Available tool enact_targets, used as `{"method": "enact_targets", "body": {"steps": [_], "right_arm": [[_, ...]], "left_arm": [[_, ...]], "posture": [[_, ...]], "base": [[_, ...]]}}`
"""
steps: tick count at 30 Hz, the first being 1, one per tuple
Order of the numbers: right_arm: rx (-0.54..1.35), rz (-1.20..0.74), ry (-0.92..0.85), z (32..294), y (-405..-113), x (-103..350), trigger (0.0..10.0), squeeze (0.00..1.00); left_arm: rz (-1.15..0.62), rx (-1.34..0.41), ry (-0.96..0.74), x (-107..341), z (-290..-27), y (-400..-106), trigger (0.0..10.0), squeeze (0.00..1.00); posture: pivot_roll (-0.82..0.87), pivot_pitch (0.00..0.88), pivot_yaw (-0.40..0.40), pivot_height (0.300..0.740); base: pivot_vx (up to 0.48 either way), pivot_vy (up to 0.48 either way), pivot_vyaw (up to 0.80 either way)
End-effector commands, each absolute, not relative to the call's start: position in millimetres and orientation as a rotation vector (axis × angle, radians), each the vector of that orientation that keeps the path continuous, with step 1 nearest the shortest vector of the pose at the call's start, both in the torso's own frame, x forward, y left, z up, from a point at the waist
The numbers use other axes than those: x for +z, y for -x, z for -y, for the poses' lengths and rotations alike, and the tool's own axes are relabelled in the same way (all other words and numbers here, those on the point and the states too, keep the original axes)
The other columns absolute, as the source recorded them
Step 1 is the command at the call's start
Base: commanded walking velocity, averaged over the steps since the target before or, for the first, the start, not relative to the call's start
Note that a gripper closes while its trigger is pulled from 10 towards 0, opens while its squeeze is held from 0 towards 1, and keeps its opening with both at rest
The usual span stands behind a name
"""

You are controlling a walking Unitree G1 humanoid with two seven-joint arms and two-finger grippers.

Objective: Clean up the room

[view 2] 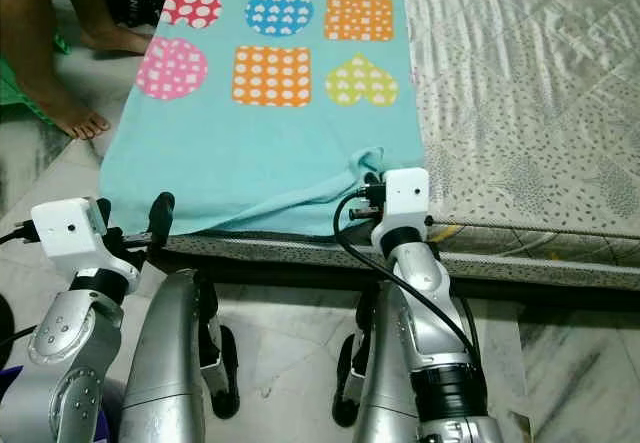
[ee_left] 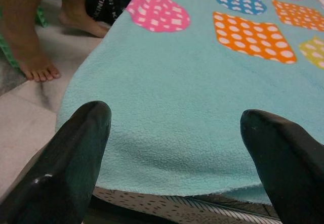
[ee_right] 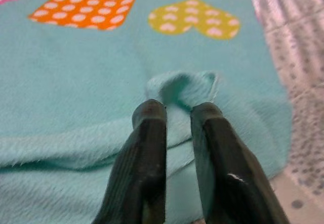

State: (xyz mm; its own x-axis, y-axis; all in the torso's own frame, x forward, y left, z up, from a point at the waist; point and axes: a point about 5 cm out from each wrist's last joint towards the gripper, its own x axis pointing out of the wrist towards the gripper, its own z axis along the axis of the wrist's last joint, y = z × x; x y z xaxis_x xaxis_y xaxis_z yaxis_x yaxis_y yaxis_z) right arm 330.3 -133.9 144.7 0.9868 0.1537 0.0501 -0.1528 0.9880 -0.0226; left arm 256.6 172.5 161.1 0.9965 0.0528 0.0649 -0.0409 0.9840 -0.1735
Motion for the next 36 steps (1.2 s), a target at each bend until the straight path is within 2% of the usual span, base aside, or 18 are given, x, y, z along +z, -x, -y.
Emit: {"method": "enact_targets", "body": {"steps": [1, 7, 14, 15, 16, 17, 18, 19, 20, 22, 23, 24, 31, 36], "right_arm": [[0.181, -0.023, 0.037, 131, -326, 130, 10.0, 1.0], [0.158, -0.159, 0.108, 128, -330, 110, 10.0, 1.0], [0.1, -0.169, 0.128, 123, -351, 113, 10.0, 1.0], [0.097, -0.167, 0.128, 122, -353, 114, 10.0, 0.69], [0.096, -0.165, 0.128, 121, -354, 115, 10.0, 0.69], [0.095, -0.161, 0.13, 120, -355, 115, 10.0, 0.63], [0.094, -0.16, 0.132, 120, -356, 115, 10.0, 0.62], [0.094, -0.159, 0.132, 120, -356, 115, 10.0, 0.53], [0.085, -0.157, 0.14, 121, -357, 115, 10.0, 0.32], [0.076, -0.155, 0.148, 122, -359, 115, 10.0, 0.29], [0.073, -0.157, 0.151, 123, -359, 115, 10.0, 0.23], [0.067, -0.162, 0.161, 124, -359, 114, 10.0, 0.0], [-0.013, -0.192, 0.19, 137, -363, 110, 10.0, 0.0], [-0.02, -0.182, 0.183, 138, -366, 112, 10.0, 0.0]], "left_arm": [[0.042, 0.056, 0.166, 154, -174, -254, 10.0, 0.0], [0.044, 0.055, 0.167, 155, -174, -254, 10.0, 0.0], [0.039, 0.056, 0.167, 155, -173, -251, 10.0, 0.0], [0.039, 0.058, 0.167, 155, -173, -251, 10.0, 0.0], [0.039, 0.058, 0.166, 155, -173, -251, 10.0, 0.0], [0.039, 0.06, 0.166, 155, -174, -250, 10.0, 0.0], [0.039, 0.061, 0.166, 155, -174, -250, 10.0, 0.0], [0.038, 0.062, 0.166, 155, -174, -250, 10.0, 0.0], [0.037, 0.064, 0.166, 155, -174, -250, 10.0, 0.0], [0.036, 0.065, 0.166, 155, -174, -249, 10.0, 0.0], [0.036, 0.065, 0.166, 155, -174, -249, 10.0, 0.0], [0.035, 0.065, 0.167, 154, -174, -249, 10.0, 0.0], [0.035, 0.064, 0.169, 154, -173, -250, 10.0, 0.0], [0.036, 0.065, 0.168, 154, -174, -251, 10.0, 0.0]], "posture": [[0.15, 0.334, -0.017, 0.53], [0.15, 0.34, -0.016, 0.53], [0.16, 0.353, -0.017, 0.53], [0.17, 0.353, -0.017, 0.53], [0.17, 0.354, -0.018, 0.53], [0.17, 0.356, -0.019, 0.53], [0.17, 0.356, -0.019, 0.53], [0.17, 0.357, -0.02, 0.53], [0.17, 0.358, -0.021, 0.53], [0.17, 0.359, -0.022, 0.53], [0.17, 0.359, -0.022, 0.53], [0.17, 0.359, -0.022, 0.53], [0.16, 0.359, -0.023, 0.53], [0.16, 0.359, -0.024, 0.53]], "base": [[0.0, 0.0, 0.0], [0.0, 0.0, 0.0], [0.0, 0.0, 0.0], [0.0, 0.0, 0.0], [0.0, 0.0, 0.0], [0.0, 0.0, 0.0], [0.0, 0.0, 0.0], [0.0, 0.0, 0.0], [0.0, 0.0, 0.0], [0.0, 0.0, 0.0], [0.0, 0.0, 0.0], [0.0, 0.0, 0.0], [0.0, 0.0, 0.0], [0.0, 0.0, 0.0]]}}
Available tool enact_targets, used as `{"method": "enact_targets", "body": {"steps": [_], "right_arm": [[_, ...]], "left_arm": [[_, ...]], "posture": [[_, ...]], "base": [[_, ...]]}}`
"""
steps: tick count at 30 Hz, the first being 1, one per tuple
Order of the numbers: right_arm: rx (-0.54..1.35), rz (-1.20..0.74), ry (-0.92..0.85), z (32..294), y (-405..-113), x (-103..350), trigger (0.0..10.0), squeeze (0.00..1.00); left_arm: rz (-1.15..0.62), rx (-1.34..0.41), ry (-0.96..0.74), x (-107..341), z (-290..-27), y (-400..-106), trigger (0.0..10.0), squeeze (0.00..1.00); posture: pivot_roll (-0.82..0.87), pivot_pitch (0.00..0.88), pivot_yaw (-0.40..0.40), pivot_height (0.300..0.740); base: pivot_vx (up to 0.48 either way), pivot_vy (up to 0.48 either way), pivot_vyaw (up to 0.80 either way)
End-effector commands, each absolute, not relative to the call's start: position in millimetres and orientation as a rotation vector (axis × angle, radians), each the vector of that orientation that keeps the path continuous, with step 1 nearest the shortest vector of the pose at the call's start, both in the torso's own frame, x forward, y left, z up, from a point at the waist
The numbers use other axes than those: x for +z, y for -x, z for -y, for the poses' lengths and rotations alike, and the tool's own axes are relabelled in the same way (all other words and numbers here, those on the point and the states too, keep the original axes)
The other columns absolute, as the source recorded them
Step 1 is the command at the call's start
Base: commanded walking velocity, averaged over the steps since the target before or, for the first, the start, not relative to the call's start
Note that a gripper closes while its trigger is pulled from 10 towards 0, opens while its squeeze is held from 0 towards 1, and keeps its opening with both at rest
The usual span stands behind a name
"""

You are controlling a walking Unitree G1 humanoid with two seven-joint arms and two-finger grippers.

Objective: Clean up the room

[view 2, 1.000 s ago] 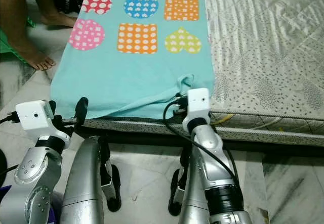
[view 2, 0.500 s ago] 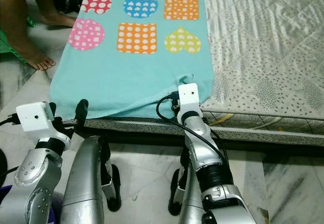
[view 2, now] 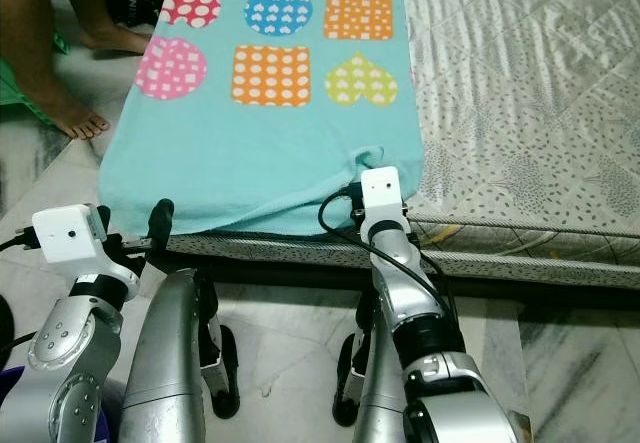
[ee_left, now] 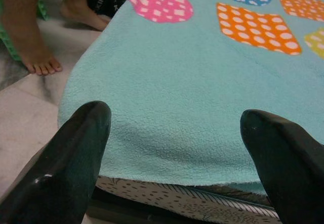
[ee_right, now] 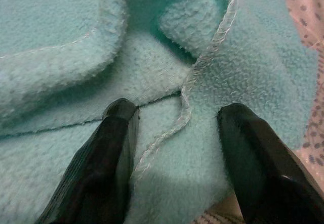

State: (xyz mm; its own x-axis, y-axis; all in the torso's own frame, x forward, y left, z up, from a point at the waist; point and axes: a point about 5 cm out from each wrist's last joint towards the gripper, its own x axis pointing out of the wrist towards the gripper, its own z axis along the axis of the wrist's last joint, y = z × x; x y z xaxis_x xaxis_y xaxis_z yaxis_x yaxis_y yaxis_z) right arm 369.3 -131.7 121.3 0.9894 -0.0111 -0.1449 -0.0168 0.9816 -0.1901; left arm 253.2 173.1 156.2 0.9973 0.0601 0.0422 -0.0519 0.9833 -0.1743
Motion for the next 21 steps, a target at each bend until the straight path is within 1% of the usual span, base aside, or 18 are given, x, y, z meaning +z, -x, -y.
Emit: {"method": "enact_targets", "body": {"steps": [1, 2, 3, 4, 5, 15, 21], "right_arm": [[-0.022, -0.181, 0.184, 138, -366, 112, 10.0, 0.0], [-0.025, -0.18, 0.186, 138, -367, 112, 9.8, 0.0], [-0.029, -0.178, 0.186, 139, -367, 112, 4.3, 0.0], [-0.029, -0.178, 0.186, 139, -367, 112, 4.3, 0.0], [-0.038, -0.175, 0.189, 141, -367, 112, 0.0, 0.0], [-0.124, -0.154, 0.169, 158, -364, 114, 0.0, 0.0], [-0.144, -0.161, 0.137, 171, -352, 109, 0.0, 0.0]], "left_arm": [[0.036, 0.066, 0.168, 154, -174, -250, 10.0, 0.0], [0.036, 0.067, 0.169, 154, -174, -250, 10.0, 0.0], [0.036, 0.067, 0.169, 154, -174, -250, 10.0, 0.0], [0.036, 0.067, 0.169, 154, -174, -250, 10.0, 0.0], [0.037, 0.068, 0.17, 154, -173, -250, 10.0, 0.0], [0.04, 0.069, 0.171, 154, -174, -251, 10.0, 0.0], [0.041, 0.071, 0.171, 154, -174, -252, 10.0, 0.0]], "posture": [[0.16, 0.359, -0.024, 0.53], [0.17, 0.358, -0.024, 0.53], [0.16, 0.358, -0.025, 0.53], [0.16, 0.358, -0.025, 0.53], [0.16, 0.357, -0.025, 0.53], [0.16, 0.354, -0.025, 0.53], [0.15, 0.351, -0.028, 0.53]], "base": [[0.0, 0.0, 0.0], [0.0, 0.0, 0.0], [0.0, 0.0, 0.0], [0.0, 0.0, 0.0], [0.0, 0.0, 0.0], [0.0, 0.0, 0.0], [0.0, 0.0, 0.0]]}}
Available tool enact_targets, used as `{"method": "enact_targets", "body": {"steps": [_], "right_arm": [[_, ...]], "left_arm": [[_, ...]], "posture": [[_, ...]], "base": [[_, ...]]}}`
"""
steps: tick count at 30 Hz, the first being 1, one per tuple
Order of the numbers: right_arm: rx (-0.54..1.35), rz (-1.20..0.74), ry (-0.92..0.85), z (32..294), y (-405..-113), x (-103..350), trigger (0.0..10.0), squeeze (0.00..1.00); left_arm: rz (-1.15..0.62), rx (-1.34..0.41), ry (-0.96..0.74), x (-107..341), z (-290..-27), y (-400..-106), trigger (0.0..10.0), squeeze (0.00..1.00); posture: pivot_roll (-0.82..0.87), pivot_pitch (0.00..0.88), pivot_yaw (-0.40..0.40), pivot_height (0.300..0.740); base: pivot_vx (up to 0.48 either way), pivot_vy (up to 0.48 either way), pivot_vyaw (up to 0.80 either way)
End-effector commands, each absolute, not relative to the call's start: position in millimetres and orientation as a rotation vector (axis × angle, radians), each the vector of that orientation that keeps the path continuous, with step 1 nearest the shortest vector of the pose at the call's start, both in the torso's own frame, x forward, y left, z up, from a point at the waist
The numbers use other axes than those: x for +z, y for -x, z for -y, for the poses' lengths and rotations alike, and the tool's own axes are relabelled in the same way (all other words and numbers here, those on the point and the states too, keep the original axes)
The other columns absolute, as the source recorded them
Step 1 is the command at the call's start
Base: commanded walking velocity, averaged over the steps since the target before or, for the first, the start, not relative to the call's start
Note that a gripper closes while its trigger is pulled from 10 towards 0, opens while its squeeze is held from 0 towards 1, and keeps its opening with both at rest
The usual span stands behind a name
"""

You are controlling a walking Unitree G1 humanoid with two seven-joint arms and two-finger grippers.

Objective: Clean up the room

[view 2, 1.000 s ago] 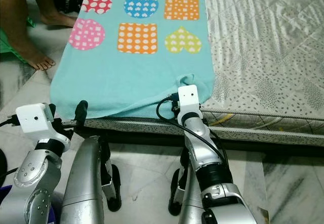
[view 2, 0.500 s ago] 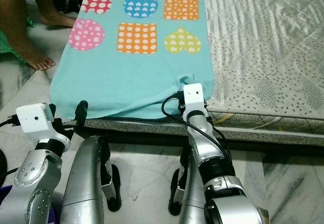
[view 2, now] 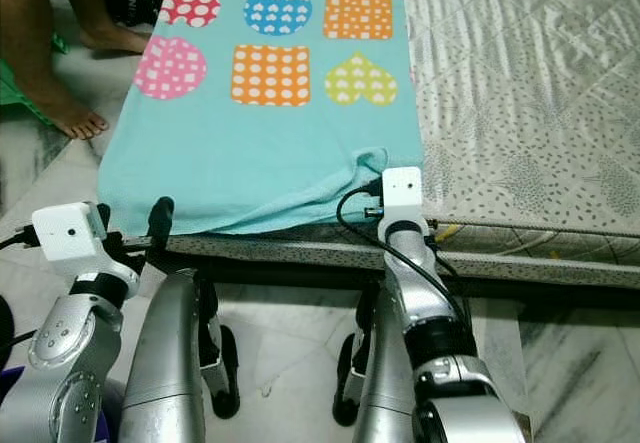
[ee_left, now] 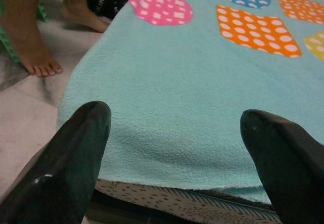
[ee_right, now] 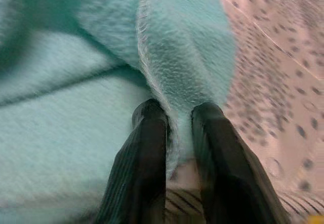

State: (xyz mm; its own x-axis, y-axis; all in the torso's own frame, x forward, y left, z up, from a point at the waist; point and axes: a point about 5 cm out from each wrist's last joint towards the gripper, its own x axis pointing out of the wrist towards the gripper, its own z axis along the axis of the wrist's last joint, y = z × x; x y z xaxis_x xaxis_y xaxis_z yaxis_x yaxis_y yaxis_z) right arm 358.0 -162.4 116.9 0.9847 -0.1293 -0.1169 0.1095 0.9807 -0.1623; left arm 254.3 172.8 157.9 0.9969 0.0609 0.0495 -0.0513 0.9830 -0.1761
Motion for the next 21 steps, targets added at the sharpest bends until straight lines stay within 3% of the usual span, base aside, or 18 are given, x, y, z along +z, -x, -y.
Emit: {"method": "enact_targets", "body": {"steps": [1, 10, 21], "right_arm": [[-0.144, -0.161, 0.137, 171, -352, 109, 0.0, 0.0], [-0.162, -0.185, 0.141, 190, -331, 103, 0.0, 0.0], [-0.113, -0.225, 0.123, 195, -314, 94, 0.0, 0.0]], "left_arm": [[0.041, 0.071, 0.171, 154, -174, -252, 10.0, 0.0], [0.043, 0.07, 0.169, 154, -175, -252, 10.0, 0.0], [0.044, 0.066, 0.165, 154, -176, -253, 10.0, 0.0]], "posture": [[0.15, 0.351, -0.028, 0.53], [0.15, 0.344, -0.025, 0.53], [0.14, 0.333, -0.023, 0.53]], "base": [[0.0, 0.0, 0.0], [0.0, 0.0, 0.0], [0.0, 0.0, 0.0]]}}
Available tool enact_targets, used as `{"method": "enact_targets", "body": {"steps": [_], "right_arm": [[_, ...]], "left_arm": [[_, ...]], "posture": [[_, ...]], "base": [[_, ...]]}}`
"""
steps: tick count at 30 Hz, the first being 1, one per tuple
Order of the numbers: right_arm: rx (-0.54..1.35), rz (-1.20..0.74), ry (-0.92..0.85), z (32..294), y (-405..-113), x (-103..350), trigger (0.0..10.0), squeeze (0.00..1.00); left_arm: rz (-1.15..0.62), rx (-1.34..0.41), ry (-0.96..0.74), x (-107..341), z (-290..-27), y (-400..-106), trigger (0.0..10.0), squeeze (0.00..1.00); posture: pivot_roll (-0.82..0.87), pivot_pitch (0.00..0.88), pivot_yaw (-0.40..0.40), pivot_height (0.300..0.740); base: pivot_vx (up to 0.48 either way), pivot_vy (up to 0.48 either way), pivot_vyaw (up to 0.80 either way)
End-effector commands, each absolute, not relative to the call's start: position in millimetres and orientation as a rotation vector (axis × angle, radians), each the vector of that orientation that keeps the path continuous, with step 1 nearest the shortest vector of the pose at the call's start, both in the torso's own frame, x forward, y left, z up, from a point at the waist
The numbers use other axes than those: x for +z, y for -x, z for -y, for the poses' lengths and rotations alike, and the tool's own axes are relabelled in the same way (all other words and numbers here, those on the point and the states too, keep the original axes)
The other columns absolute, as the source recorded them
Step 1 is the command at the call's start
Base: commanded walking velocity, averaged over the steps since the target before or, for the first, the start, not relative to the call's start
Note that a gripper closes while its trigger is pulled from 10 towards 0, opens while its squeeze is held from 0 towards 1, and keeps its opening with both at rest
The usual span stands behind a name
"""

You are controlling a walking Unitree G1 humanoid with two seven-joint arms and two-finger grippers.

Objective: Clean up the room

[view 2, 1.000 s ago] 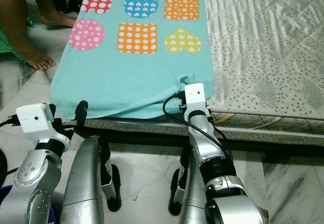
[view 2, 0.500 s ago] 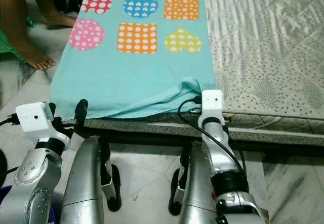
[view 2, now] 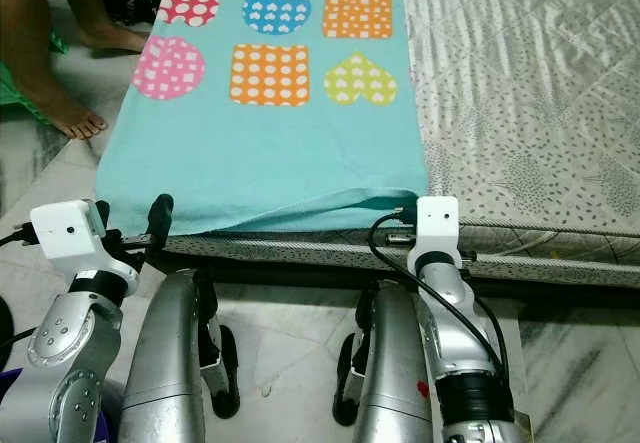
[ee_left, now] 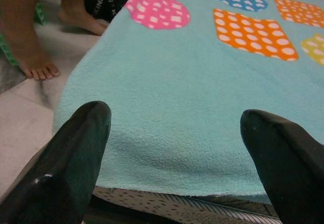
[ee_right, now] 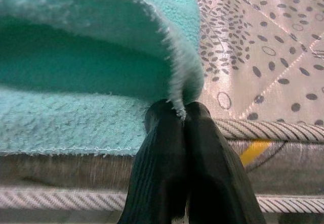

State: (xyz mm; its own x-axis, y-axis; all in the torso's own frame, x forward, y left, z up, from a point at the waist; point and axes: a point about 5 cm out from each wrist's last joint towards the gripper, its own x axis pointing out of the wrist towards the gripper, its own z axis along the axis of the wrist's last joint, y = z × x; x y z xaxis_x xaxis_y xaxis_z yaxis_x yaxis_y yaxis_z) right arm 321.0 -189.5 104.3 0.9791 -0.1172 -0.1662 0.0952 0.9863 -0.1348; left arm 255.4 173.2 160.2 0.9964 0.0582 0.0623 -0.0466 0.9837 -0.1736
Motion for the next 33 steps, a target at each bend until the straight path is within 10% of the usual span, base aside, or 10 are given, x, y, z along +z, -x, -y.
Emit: {"method": "enact_targets", "body": {"steps": [1, 13, 14, 17, 18, 22, 23, 33], "right_arm": [[-0.11, -0.234, 0.124, 195, -312, 92, 0.0, 0.0], [-0.071, -0.421, 0.196, 211, -288, 64, 0.0, 0.0], [-0.066, -0.437, 0.203, 211, -287, 61, 2.2, 0.0], [-0.058, -0.49, 0.249, 217, -281, 52, 4.0, 0.0], [-0.055, -0.517, 0.262, 219, -278, 48, 10.0, 0.0], [-0.039, -0.538, 0.284, 222, -275, 43, 10.0, 0.02], [-0.038, -0.534, 0.289, 223, -275, 44, 10.0, 1.0], [-0.08, -0.446, 0.422, 241, -290, 69, 10.0, 1.0]], "left_arm": [[0.044, 0.066, 0.164, 154, -177, -253, 10.0, 0.0], [0.04, 0.064, 0.166, 154, -177, -254, 10.0, 0.0], [0.039, 0.063, 0.166, 154, -177, -254, 10.0, 0.0], [0.039, 0.064, 0.166, 154, -177, -255, 10.0, 0.0], [0.038, 0.065, 0.165, 153, -177, -255, 10.0, 0.0], [0.037, 0.066, 0.166, 153, -178, -255, 10.0, 0.0], [0.037, 0.066, 0.166, 153, -178, -255, 10.0, 0.0], [0.036, 0.067, 0.166, 153, -179, -256, 10.0, 0.0]], "posture": [[0.15, 0.331, -0.023, 0.53], [0.13, 0.327, -0.018, 0.53], [0.13, 0.328, -0.017, 0.53], [0.14, 0.327, -0.016, 0.53], [0.13, 0.327, -0.015, 0.53], [0.13, 0.326, -0.015, 0.53], [0.13, 0.327, -0.015, 0.53], [0.12, 0.324, -0.012, 0.53]], "base": [[0.0, 0.0, 0.0], [0.0, 0.0, 0.0], [0.0, 0.0, 0.0], [0.0, 0.0, 0.0], [0.0, 0.0, 0.0], [0.0, 0.0, 0.0], [0.0, 0.0, 0.0], [0.0, 0.0, 0.0]]}}
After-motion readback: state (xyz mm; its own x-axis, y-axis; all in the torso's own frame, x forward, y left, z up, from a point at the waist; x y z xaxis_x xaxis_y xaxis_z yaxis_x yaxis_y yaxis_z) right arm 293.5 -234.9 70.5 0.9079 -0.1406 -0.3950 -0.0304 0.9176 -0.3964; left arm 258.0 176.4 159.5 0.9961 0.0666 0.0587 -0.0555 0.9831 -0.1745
